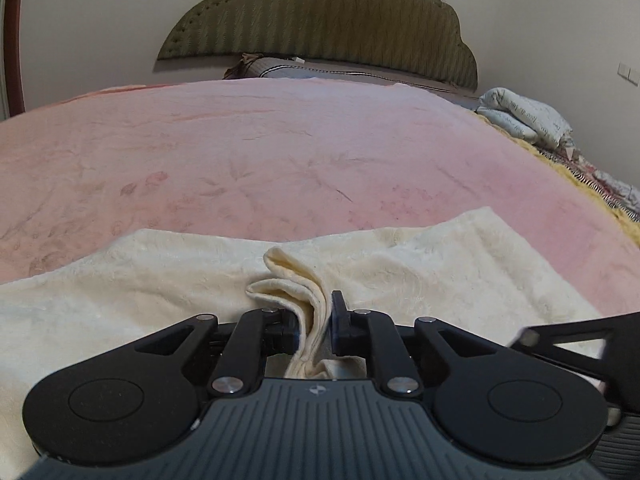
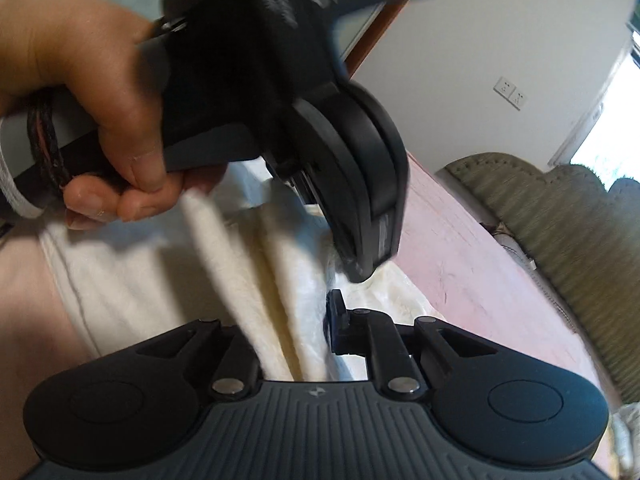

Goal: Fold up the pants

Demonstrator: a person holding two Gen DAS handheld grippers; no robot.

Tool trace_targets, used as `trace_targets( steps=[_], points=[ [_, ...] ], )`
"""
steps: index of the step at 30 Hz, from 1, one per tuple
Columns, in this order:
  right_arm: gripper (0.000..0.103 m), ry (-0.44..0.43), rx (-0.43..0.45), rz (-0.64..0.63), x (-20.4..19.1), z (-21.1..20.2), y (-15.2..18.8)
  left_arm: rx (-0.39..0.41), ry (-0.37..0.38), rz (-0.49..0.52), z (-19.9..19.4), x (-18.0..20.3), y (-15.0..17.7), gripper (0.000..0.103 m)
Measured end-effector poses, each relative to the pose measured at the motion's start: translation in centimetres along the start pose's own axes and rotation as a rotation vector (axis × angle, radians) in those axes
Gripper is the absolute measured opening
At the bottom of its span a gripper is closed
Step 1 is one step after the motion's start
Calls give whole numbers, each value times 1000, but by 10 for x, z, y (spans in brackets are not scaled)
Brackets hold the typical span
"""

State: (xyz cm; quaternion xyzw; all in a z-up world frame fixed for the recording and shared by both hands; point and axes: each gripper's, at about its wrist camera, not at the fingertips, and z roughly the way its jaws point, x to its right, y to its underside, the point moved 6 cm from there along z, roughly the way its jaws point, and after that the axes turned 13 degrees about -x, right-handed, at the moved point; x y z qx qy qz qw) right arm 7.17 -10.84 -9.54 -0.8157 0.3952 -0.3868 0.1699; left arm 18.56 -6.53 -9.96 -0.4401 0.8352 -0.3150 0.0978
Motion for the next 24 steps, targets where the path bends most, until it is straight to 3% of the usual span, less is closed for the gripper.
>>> trace_targets(
  steps=[3, 5, 6, 7, 8, 10, 13, 15, 17, 18, 21, 22, 24],
  points=[
    [17, -25, -14, -63, -2, -18, 6, -3, 8, -36, -3, -7, 0, 28],
    [43, -167, -37, -74, 6, -38, 16, 6, 0, -51, -7, -12, 1, 41],
    [48, -255, -32, -68, 14, -50, 22, 14, -14, -56, -11, -16, 1, 43],
    [58, -311, -16, -45, 25, -61, 27, 23, -30, -61, -14, -19, 1, 45],
    [60, -343, -7, -14, 37, -69, 31, 30, -45, -66, -16, -21, 0, 45],
    [60, -347, 15, 84, 73, -75, 38, 58, -93, -80, -24, -23, -5, 45],
    [60, -233, -10, 290, 126, -54, 52, 113, -209, -77, -38, -25, -14, 46],
    [60, -201, -80, 416, 145, -28, 68, 134, -181, -85, -46, -22, -21, 46],
    [60, -254, -168, 457, 141, -4, 88, 119, -123, -39, -46, -13, -23, 57],
    [60, -261, -193, 453, 133, 2, 97, 92, -131, 9, -40, -6, -22, 61],
    [61, -230, -154, 511, 116, -21, 99, 2, -252, 140, -13, 4, -14, 66],
    [61, -213, -119, 513, 115, -31, 93, 4, -262, 133, -11, 2, -12, 66],
    [61, -227, -36, 495, 100, -49, 72, 51, -209, 61, -22, -4, -11, 66]
  ],
)
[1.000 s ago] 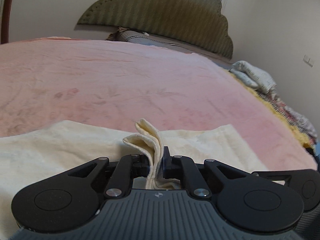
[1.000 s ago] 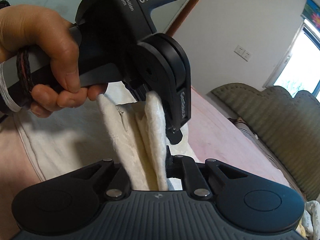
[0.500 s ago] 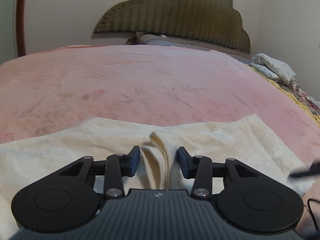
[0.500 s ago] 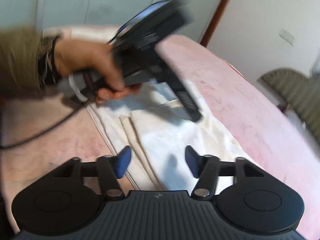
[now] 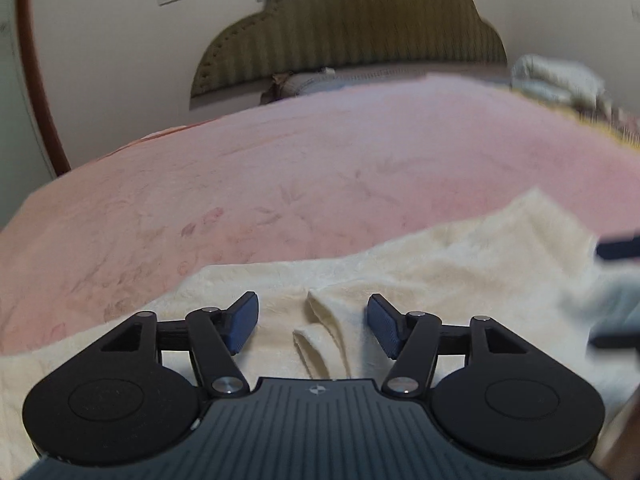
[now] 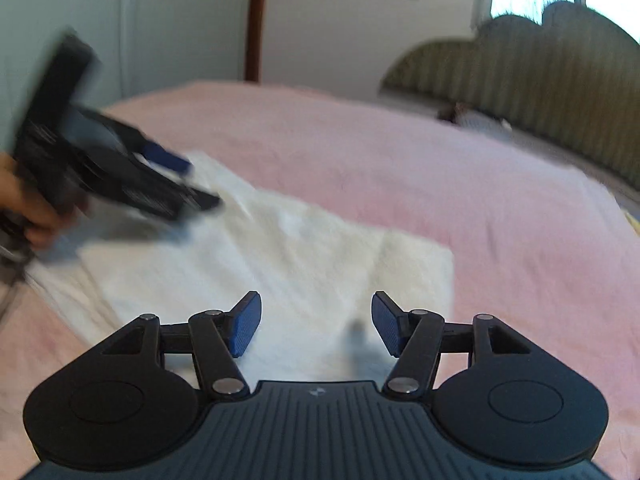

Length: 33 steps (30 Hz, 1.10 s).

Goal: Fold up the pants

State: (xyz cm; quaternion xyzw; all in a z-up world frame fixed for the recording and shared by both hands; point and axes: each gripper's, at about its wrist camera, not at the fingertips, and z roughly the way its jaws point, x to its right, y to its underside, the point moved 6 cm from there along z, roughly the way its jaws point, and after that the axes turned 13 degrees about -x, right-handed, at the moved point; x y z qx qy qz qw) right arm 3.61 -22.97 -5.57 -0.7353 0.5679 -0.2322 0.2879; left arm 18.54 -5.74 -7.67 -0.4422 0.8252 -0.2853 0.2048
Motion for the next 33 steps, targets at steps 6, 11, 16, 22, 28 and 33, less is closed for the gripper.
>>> trace_targets(
  steps=[6, 11, 16, 22, 28, 33],
  points=[
    [60, -115, 138, -312, -92, -7, -5, 12, -3, -201, -28, -39, 14, 83],
    [53, -46, 122, -451, -128, 8, 5, -13, 72, -340, -45, -61, 35, 84],
    [53, 40, 91, -467, -124, 14, 13, -17, 287, -554, -57, -80, 48, 84],
    [49, 265, 116, -544, -125, 31, 16, -44, 634, -659, -65, -71, 50, 88],
    [12, 177, 136, -519, -129, 29, 15, -134, 851, -686, -56, -42, 52, 91],
    [11, 10, 192, -251, -88, -1, -4, -203, 921, -696, -35, -22, 51, 94]
  ],
)
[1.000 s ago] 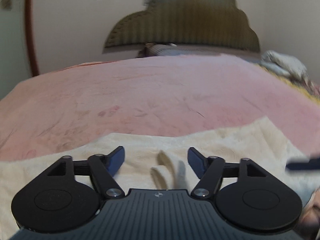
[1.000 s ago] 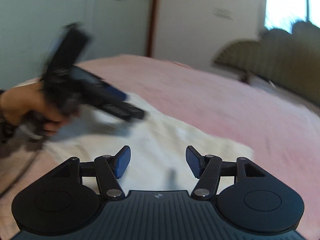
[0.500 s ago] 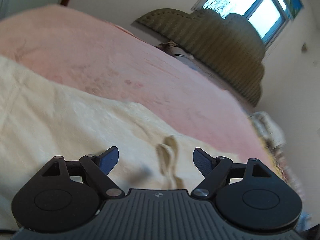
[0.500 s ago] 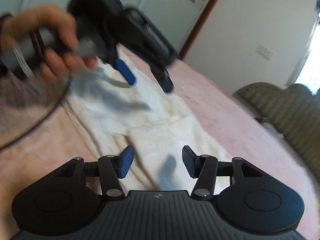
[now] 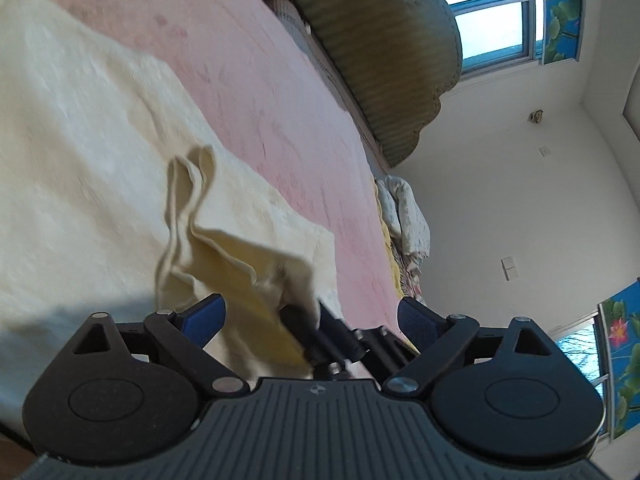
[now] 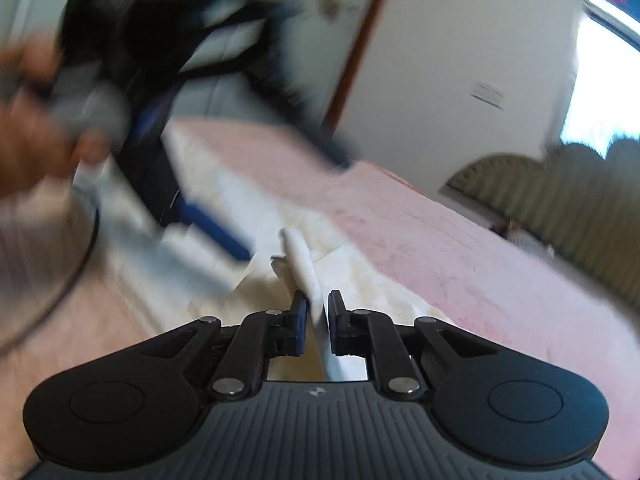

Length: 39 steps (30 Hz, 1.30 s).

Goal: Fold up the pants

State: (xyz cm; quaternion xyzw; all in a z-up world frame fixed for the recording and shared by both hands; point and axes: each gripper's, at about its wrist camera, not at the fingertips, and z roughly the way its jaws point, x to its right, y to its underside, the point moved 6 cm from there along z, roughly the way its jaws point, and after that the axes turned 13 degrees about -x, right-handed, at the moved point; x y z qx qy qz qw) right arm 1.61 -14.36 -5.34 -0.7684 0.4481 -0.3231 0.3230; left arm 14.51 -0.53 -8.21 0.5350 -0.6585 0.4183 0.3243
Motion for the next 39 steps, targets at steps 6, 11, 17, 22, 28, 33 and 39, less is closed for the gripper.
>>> trace_targets(
  steps=[6, 11, 17, 22, 28, 33, 39],
  points=[
    [11, -52, 39, 20, 4, -16, 0, 65, 0, -156, 25, -24, -25, 93],
    [11, -99, -8, -21, -7, -6, 6, 78, 18, -182, 29, -35, -27, 53],
    [11, -39, -24, 7, 3, -2, 7, 82, -32, -101, 29, -28, -25, 9],
    [27, 112, -109, 141, 42, 13, 16, 157, -187, 54, 16, -12, -15, 4],
    [66, 77, -178, 167, 46, 13, 32, 168, -281, 142, -1, -9, 10, 1],
    [69, 58, -183, 174, 42, 14, 39, 152, -295, 64, -3, -39, 10, 1],
    [76, 98, -153, 307, 72, -3, 45, 165, -356, 131, 2, -37, 12, 2]
  ],
)
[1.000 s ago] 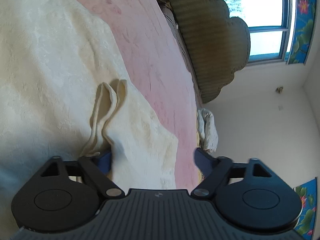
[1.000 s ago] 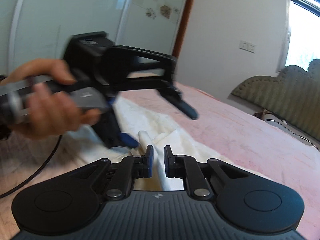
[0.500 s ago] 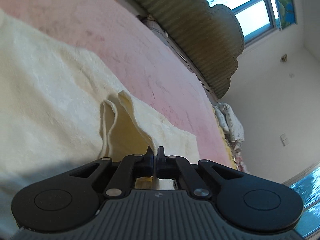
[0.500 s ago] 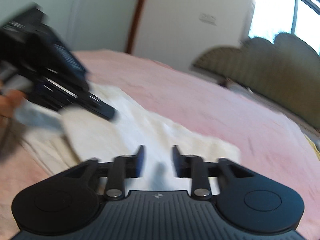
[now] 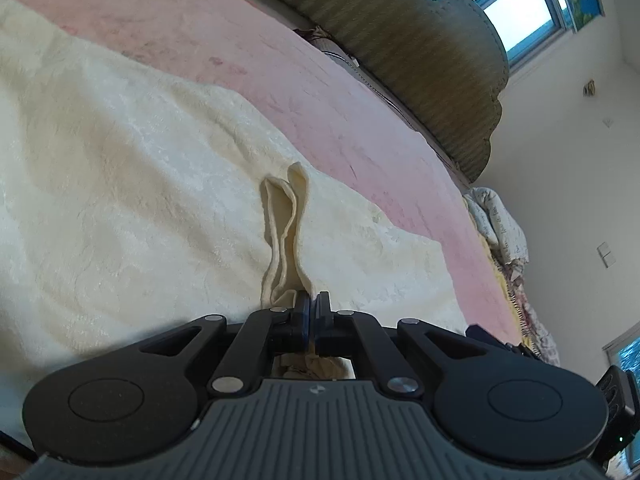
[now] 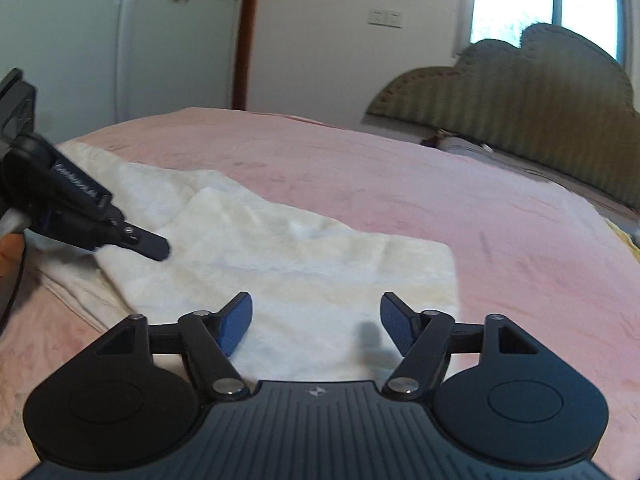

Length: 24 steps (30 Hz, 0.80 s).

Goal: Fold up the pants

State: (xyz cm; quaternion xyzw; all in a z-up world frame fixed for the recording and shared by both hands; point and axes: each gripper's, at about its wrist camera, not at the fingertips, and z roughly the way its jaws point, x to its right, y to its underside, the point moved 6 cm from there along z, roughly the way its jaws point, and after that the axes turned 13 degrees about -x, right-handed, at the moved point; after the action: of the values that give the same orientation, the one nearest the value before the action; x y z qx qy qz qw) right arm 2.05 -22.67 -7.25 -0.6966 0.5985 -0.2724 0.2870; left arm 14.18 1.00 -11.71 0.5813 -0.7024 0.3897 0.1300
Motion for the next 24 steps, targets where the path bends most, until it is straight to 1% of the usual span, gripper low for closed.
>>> trace_targets(
  steps=[1, 3, 4, 6, 7, 8, 10, 11, 13, 14, 15, 17, 18, 19, 21, 24],
  points=[
    [77, 0, -29, 10, 5, 2, 6, 0, -4, 5, 1, 0, 1, 4],
    [76, -29, -91, 7, 6, 5, 21, 3, -17, 23, 1, 1, 2, 5],
    [77, -40, -77, 19, 8, 1, 25, 6, -24, 32, 2, 3, 3, 5],
    [77, -56, -79, 32, 13, -7, 28, 7, -32, 39, 2, 3, 3, 6],
    [77, -45, -77, 38, 16, -12, 28, 7, -35, 44, 2, 3, 4, 10],
    [77, -5, -62, 48, 21, -19, 28, 7, -40, 52, 2, 4, 3, 16],
    [77, 93, -24, 54, 30, -32, 27, 10, -45, 59, 2, 5, 4, 16],
    [77, 125, -10, 51, 33, -38, 27, 11, -46, 60, 2, 5, 5, 16],
    [78, 152, 14, 57, 38, -48, 28, 15, -49, 65, 3, 5, 5, 16],
    [82, 156, 24, 66, 40, -49, 29, 17, -51, 66, 3, 5, 6, 16],
    [84, 159, 16, 70, 43, -48, 32, 17, -53, 67, 3, 6, 6, 16],
    [88, 199, -71, 42, 47, -31, 44, 16, -56, 72, 3, 7, 7, 18],
    [88, 202, -107, 32, 49, -21, 50, 17, -56, 73, 3, 7, 7, 18],
    [89, 186, -88, 60, 52, -20, 53, 17, -56, 72, 2, 6, 7, 18],
    [89, 176, -84, 107, 56, -22, 50, 16, -57, 67, 2, 7, 7, 18],
    [89, 203, 13, 71, 48, -35, 36, 26, -81, 91, -1, 15, 7, 17]
  ],
)
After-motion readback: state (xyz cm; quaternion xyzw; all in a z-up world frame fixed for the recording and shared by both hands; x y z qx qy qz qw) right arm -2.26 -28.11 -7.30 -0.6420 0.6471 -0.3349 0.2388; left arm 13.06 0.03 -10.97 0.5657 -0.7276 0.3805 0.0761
